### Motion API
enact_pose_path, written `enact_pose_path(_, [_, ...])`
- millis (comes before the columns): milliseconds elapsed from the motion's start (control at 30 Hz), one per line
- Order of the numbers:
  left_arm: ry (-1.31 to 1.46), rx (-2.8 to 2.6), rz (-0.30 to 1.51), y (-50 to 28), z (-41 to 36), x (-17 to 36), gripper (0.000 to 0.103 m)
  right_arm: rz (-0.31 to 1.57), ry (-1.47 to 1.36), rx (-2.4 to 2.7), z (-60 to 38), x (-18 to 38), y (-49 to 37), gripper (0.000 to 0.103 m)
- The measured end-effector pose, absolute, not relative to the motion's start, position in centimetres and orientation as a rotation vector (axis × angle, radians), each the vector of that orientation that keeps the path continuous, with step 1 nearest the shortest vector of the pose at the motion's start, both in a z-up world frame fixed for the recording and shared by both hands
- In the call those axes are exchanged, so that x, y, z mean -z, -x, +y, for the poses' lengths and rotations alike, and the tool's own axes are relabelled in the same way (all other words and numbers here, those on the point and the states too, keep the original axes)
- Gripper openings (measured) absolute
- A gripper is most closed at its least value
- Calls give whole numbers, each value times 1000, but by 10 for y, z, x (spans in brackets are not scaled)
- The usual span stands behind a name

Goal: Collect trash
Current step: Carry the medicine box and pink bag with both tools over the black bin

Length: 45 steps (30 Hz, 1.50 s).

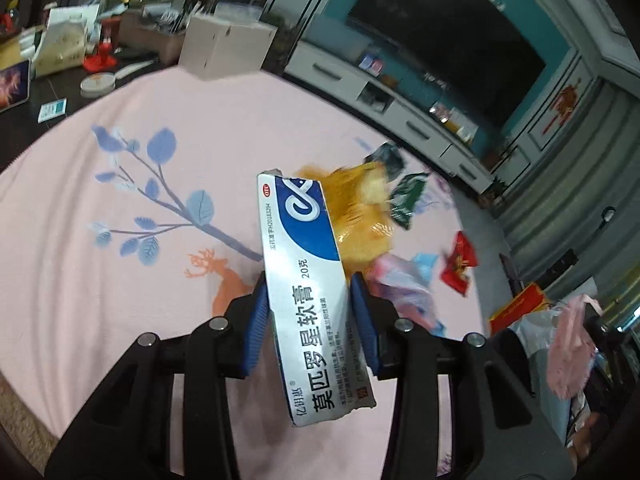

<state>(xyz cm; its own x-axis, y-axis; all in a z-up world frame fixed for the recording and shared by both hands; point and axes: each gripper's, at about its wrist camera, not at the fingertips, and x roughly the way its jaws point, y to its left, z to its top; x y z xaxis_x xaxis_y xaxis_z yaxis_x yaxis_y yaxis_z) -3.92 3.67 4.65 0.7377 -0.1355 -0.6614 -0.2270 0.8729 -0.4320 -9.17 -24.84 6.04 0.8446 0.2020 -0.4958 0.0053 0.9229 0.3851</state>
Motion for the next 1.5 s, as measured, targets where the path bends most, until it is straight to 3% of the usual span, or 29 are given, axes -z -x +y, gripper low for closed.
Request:
enact_pose_path(733, [500,167,662,88,-39,-91,41,326,-364,23,-308,-100,159,46])
enact_pose_path(1500, [269,511,673,73,-226,-102,41,272,-496,252,-388,-82,188,46])
